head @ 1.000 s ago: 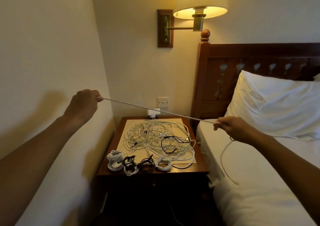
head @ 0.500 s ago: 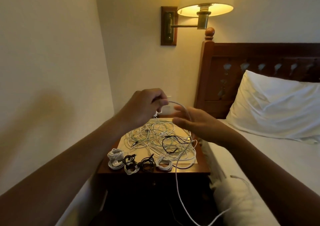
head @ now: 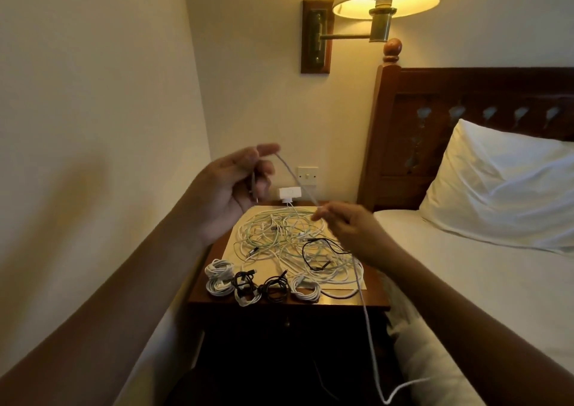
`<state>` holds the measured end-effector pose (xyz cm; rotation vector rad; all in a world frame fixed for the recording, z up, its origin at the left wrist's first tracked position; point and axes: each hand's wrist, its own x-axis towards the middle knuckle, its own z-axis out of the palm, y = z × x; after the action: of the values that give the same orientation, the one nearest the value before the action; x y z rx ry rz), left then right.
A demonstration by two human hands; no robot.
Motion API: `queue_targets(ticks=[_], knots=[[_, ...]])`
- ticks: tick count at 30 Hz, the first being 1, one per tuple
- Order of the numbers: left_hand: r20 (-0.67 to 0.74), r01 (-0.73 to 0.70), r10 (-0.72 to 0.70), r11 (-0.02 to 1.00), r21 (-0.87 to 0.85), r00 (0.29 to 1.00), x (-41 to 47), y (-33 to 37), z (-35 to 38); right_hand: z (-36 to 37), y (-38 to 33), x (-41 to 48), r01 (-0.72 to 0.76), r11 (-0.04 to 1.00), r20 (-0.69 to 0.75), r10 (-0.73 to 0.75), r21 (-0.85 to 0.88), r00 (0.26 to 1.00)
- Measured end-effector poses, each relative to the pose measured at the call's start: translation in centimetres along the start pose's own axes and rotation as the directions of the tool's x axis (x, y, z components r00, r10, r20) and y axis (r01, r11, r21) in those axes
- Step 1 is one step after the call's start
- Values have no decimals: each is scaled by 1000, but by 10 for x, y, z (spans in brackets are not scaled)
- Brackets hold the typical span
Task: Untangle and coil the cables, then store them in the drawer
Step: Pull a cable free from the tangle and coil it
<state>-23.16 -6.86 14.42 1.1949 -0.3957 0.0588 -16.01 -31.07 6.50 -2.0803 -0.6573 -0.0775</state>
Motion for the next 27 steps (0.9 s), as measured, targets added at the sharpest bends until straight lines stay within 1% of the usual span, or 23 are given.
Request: queue_targets(ticks=[1, 2, 3, 4, 5, 7, 9, 10, 11, 13, 16, 17, 19, 20, 22, 23, 25, 26, 27], knots=[[-43, -33, 31, 998, -50, 999, 3, -2, 0, 13, -2, -9, -27, 999, 85, 30, -34, 996], [-78, -51, 46, 997, -56, 996, 5, -5, 0, 25, -6, -18, -24, 996, 179, 38, -81, 983], [-109, -59, 57, 998, -18, 992, 7, -11, -1, 35, -14, -27, 18, 991, 258, 17, -130, 966], [-132, -62, 69, 997, 51, 989, 7, -17, -1, 41, -24, -35, 91, 981, 315, -33, -170, 948], [-158, -63, 86, 987, 145, 984, 7, -25, -3, 43, -37, -42, 163, 970, 346, -93, -180, 934], [-176, -60, 134, 927, 370, 975, 4, -38, -6, 35, -65, -47, 226, 962, 329, -168, -150, 929], [-124, -36, 124, 836, 548, 984, -2, -50, -11, 17, -89, -46, 262, 950, 261, -213, -170, 942], [-85, -18, 84, 812, 583, 993, -6, -55, -13, 7, -97, -41, 275, 940, 223, -230, -199, 947], [-42, -6, 37, 815, 579, 998, -10, -59, -13, -4, -101, -34, 281, 933, 183, -243, -224, 953], [33, 40, -64, 866, 499, 997, -18, -64, -9, -23, -100, -17, 262, 928, 93, -246, -266, 965], [119, 153, -201, 934, 323, 972, -29, -65, -1, -42, -83, 4, 211, 956, 8, -214, -202, 977], [162, 160, -212, 945, 286, 964, -31, -63, 0, -42, -73, 10, 188, 965, -3, -192, -180, 981], [213, 131, -177, 968, 214, 961, -31, -59, 2, -33, -47, 13, 113, 988, -20, -116, -109, 993], [196, 115, -143, 983, 145, 970, -28, -55, 3, -26, -35, 11, 73, 996, -19, -74, -44, 997], [101, 102, -97, 994, -44, 990, -19, -48, 3, -8, -17, 1, 8, 999, 1, -8, 34, 1000], [52, 89, -83, 990, -113, 995, -14, -45, 3, 3, -13, -6, -10, 1000, 27, 9, 27, 1000], [-13, 48, -52, 980, -194, 999, -4, -42, 4, 21, -17, -21, -7, 1000, 105, 9, -18, 994], [-34, 27, -35, 978, -208, 999, -1, -43, 5, 29, -25, -29, 18, 999, 156, -10, -50, 988], [-56, 10, -21, 983, -182, 998, 2, -43, 7, 35, -33, -34, 51, 995, 209, -32, -86, 977]])
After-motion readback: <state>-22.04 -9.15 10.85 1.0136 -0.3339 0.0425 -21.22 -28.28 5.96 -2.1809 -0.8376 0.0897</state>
